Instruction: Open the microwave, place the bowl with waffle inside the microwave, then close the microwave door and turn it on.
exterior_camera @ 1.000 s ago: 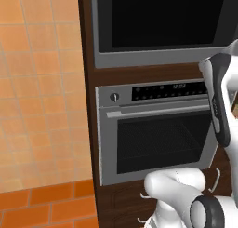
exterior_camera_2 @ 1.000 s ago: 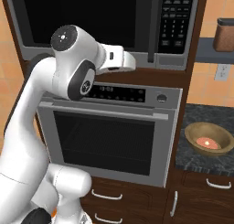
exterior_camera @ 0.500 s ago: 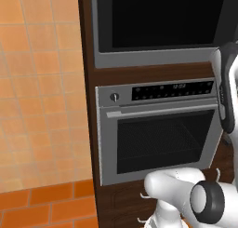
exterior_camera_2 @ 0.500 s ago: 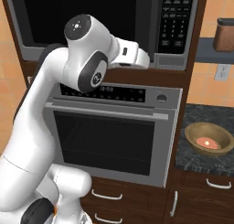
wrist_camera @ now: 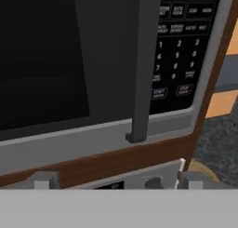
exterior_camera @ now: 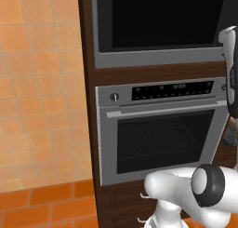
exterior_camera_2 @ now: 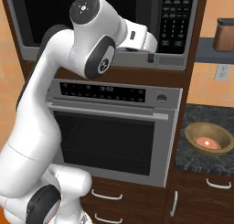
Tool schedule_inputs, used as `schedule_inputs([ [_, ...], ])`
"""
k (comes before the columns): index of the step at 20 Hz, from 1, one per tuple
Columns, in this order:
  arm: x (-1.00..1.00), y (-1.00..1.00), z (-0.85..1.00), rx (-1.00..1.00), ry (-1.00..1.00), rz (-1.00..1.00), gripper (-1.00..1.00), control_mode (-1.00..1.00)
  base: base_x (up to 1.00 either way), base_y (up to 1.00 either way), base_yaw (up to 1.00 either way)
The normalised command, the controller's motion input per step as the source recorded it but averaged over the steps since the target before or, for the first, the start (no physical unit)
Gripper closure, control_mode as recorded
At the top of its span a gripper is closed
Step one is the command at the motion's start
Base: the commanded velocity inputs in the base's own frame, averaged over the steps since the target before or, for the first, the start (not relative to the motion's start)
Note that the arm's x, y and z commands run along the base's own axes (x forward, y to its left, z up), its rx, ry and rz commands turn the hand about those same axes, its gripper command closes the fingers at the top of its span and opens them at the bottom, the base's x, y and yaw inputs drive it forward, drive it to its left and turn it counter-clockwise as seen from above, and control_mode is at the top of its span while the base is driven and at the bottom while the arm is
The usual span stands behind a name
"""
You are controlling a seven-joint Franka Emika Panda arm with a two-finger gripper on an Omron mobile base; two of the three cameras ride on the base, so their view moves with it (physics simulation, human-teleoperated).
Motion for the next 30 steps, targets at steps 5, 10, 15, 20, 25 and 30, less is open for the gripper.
schedule_inputs([
  [5,0.35,0.0,0.19,0.06,-0.14,0.1,-1.0,-1.0,0.0,0.0,0.0],
  [10,0.43,-0.23,-0.04,0.0,-0.02,0.01,-1.0,-1.0,0.0,0.0,0.0],
  [15,0.41,-0.38,-0.16,0.0,0.0,0.0,-1.0,-1.0,0.0,0.0,0.0],
  [20,0.41,-0.29,-0.19,0.01,0.01,0.0,-1.0,-1.0,0.0,0.0,0.0],
  [25,0.36,-0.07,-0.11,0.0,0.05,0.0,-1.0,-1.0,0.0,0.0,0.0],
  [30,0.26,0.0,-0.12,0.0,0.04,0.0,-1.0,-1.0,0.0,0.0,0.0],
])
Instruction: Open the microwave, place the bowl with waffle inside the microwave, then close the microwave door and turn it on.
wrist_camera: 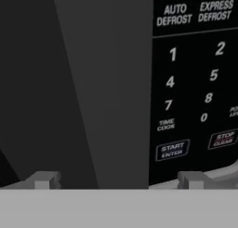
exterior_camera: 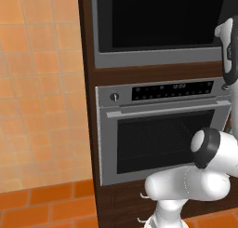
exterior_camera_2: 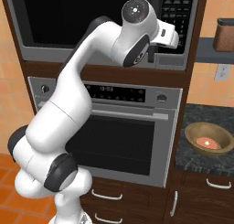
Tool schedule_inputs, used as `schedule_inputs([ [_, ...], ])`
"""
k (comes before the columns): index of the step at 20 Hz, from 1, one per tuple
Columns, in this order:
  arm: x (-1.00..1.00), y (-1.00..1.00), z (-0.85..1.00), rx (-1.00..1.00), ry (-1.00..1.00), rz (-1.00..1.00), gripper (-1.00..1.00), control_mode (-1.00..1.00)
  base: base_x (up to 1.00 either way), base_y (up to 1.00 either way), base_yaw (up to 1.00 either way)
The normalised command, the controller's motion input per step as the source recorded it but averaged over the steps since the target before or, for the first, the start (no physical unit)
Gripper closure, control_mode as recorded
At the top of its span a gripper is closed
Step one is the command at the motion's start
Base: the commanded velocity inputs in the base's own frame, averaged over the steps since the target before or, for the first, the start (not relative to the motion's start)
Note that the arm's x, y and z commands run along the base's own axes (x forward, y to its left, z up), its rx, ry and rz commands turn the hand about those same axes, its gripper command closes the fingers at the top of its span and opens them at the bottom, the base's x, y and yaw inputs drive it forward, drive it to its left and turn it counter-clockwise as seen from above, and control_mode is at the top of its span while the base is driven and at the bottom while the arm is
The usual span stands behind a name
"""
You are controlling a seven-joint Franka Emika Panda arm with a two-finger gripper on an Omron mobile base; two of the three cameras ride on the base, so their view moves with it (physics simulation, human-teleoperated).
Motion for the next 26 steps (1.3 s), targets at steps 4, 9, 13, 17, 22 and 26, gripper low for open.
schedule_inputs([
  [4,0.09,0.0,-0.06,0.01,0.04,0.0,-1.0,-1.0,0.0,0.0,0.0],
  [9,0.01,0.0,-0.07,0.0,0.02,0.0,1.0,-1.0,0.0,0.0,0.0],
  [13,0.0,0.0,-0.01,0.0,0.0,0.0,1.0,-1.0,0.0,0.0,0.0],
  [17,0.0,0.02,0.0,0.0,0.0,0.01,1.0,-1.0,0.0,0.0,0.0],
  [22,-0.18,0.27,0.0,0.0,0.0,0.02,1.0,-1.0,0.0,0.0,0.0],
  [26,-0.55,0.47,0.06,0.0,0.0,0.05,1.0,-1.0,0.0,0.0,0.0],
])
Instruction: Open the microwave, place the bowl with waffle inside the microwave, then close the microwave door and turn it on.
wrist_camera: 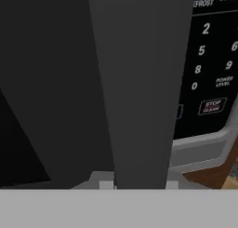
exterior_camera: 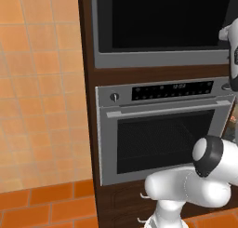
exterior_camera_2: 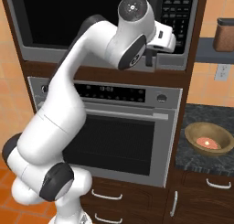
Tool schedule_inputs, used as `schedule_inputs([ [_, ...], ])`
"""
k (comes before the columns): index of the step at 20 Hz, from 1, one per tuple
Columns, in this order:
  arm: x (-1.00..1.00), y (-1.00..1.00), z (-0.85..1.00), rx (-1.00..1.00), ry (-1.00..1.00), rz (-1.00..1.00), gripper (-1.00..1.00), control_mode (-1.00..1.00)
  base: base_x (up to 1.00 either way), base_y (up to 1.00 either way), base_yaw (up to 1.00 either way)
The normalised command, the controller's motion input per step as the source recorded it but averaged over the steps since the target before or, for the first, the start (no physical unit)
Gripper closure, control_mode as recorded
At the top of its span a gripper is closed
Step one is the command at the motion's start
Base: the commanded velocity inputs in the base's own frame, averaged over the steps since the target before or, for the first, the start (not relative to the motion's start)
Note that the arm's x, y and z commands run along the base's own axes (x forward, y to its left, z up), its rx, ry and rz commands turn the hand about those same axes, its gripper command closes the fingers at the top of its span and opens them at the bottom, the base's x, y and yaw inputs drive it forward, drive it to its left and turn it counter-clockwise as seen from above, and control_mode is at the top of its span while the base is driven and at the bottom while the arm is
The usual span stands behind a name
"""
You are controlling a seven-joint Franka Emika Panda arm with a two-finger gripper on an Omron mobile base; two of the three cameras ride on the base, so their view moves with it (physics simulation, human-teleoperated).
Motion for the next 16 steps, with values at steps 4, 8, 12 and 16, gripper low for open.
schedule_inputs([
  [4,-0.76,0.62,0.12,0.0,0.0,0.08,1.0,-1.0,0.0,0.0,0.0],
  [8,-0.99,0.41,0.14,0.0,0.0,0.14,1.0,-1.0,0.0,0.0,0.0],
  [12,-0.99,0.46,0.15,-0.01,0.0,0.17,1.0,-1.0,0.0,0.0,0.0],
  [16,-0.89,0.46,0.23,-0.04,0.06,0.15,1.0,-1.0,0.0,0.0,0.0],
])
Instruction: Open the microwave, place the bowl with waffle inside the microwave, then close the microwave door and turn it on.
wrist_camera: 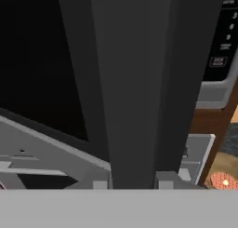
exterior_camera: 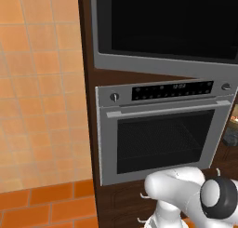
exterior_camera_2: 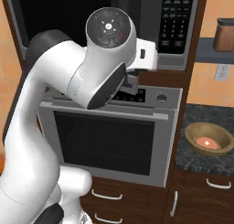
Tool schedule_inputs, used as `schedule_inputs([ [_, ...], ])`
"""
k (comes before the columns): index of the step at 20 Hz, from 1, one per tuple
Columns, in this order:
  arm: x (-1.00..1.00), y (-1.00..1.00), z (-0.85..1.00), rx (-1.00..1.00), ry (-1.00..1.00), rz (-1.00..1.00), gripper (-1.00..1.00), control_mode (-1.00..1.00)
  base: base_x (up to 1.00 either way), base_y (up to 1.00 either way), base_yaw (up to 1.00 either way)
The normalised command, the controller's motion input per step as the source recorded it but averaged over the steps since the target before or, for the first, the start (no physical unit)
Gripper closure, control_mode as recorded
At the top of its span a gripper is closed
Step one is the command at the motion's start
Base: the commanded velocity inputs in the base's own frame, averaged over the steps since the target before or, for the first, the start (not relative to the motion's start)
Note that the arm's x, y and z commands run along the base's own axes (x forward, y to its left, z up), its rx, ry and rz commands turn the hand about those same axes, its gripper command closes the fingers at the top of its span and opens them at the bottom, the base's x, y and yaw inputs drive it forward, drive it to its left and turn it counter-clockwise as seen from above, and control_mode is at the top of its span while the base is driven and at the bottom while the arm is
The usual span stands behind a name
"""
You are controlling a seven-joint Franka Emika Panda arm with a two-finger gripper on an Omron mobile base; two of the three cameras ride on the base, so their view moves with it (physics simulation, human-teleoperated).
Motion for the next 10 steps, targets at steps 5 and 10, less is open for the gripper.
schedule_inputs([
  [5,-1.0,0.55,0.23,-0.04,0.0,0.15,1.0,-1.0,0.0,0.0,0.0],
  [10,-1.0,0.43,0.24,-0.03,0.0,0.14,1.0,-1.0,0.0,0.0,0.0],
])
